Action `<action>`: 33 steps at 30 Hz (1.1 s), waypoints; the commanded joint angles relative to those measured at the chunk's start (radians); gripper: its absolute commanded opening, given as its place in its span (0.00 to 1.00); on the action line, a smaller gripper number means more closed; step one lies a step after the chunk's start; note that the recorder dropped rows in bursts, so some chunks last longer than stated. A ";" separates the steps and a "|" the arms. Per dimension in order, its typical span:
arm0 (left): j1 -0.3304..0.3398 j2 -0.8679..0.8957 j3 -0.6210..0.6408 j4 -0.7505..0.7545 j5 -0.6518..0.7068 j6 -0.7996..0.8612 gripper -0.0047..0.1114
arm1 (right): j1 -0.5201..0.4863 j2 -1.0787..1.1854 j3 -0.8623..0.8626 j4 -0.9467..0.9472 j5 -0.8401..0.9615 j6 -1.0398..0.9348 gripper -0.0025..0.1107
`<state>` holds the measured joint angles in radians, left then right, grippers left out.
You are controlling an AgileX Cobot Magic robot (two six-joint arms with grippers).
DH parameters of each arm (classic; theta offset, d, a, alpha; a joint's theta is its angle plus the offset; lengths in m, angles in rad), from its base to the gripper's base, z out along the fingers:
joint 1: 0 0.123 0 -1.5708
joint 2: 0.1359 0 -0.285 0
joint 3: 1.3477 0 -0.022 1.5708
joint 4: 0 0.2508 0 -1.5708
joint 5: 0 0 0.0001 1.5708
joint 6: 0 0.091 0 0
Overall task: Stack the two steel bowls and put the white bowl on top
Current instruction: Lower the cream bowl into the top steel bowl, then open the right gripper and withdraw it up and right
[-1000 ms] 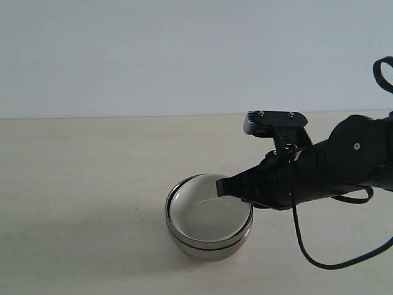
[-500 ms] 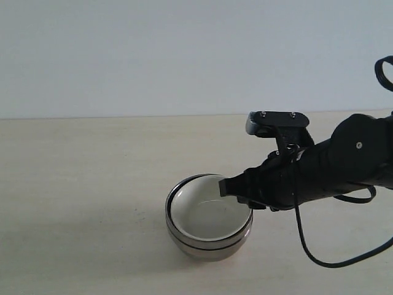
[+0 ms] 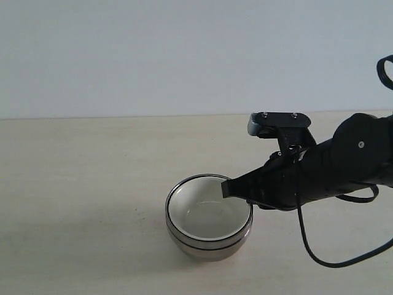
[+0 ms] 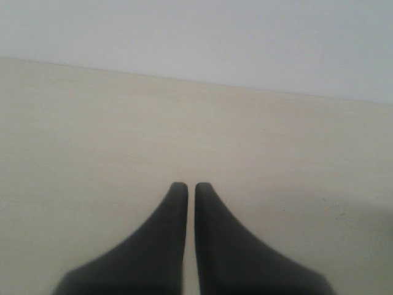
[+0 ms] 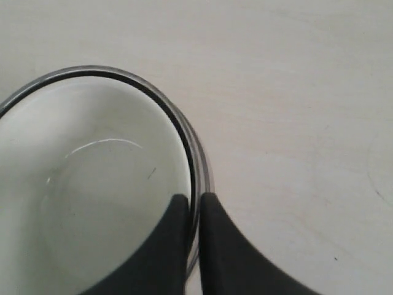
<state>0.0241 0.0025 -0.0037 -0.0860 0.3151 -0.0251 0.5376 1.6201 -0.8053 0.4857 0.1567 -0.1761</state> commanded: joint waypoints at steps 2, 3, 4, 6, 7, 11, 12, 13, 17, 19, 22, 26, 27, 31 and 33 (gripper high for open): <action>0.004 -0.002 0.004 0.002 -0.008 -0.012 0.07 | -0.008 -0.007 -0.005 -0.006 -0.022 0.030 0.02; 0.004 -0.002 0.004 0.002 -0.008 -0.012 0.07 | -0.008 -0.013 -0.005 -0.006 -0.025 0.029 0.02; 0.004 -0.002 0.004 0.002 -0.008 -0.012 0.07 | -0.008 -0.018 -0.005 -0.006 -0.025 0.029 0.02; 0.004 -0.002 0.004 0.002 -0.008 -0.012 0.07 | -0.008 -0.045 -0.005 -0.006 -0.025 0.032 0.02; 0.004 -0.002 0.004 0.002 -0.008 -0.012 0.07 | -0.008 -0.061 -0.005 -0.006 -0.025 0.032 0.02; 0.004 -0.002 0.004 0.002 -0.008 -0.012 0.07 | -0.010 -0.171 0.008 -0.006 -0.004 0.053 0.02; 0.004 -0.002 0.004 0.002 -0.008 -0.012 0.07 | -0.010 -0.204 0.019 -0.006 -0.009 0.058 0.02; 0.004 -0.002 0.004 0.002 -0.008 -0.012 0.07 | -0.010 -0.238 0.037 -0.006 -0.020 0.063 0.02; 0.004 -0.002 0.004 0.002 -0.008 -0.012 0.07 | -0.010 -0.375 0.141 -0.006 -0.082 0.083 0.02; 0.004 -0.002 0.004 0.002 -0.008 -0.012 0.07 | -0.010 -0.439 0.194 -0.006 -0.110 0.085 0.02; 0.004 -0.002 0.004 0.002 -0.008 -0.012 0.07 | -0.010 -0.548 0.278 -0.006 -0.162 0.084 0.02; 0.004 -0.002 0.004 0.002 -0.008 -0.012 0.07 | -0.010 -0.748 0.396 0.030 -0.227 0.100 0.02; 0.004 -0.002 0.004 0.002 -0.008 -0.012 0.07 | -0.010 -0.800 0.420 0.034 -0.236 0.100 0.02; 0.004 -0.002 0.004 0.002 -0.008 -0.012 0.07 | -0.010 -0.967 0.480 0.036 -0.225 0.118 0.02; 0.004 -0.002 0.004 0.002 -0.008 -0.012 0.07 | -0.010 -1.049 0.497 0.036 -0.186 0.148 0.02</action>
<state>0.0241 0.0025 -0.0037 -0.0860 0.3151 -0.0251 0.5353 0.6584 -0.3312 0.5217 -0.0577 -0.0573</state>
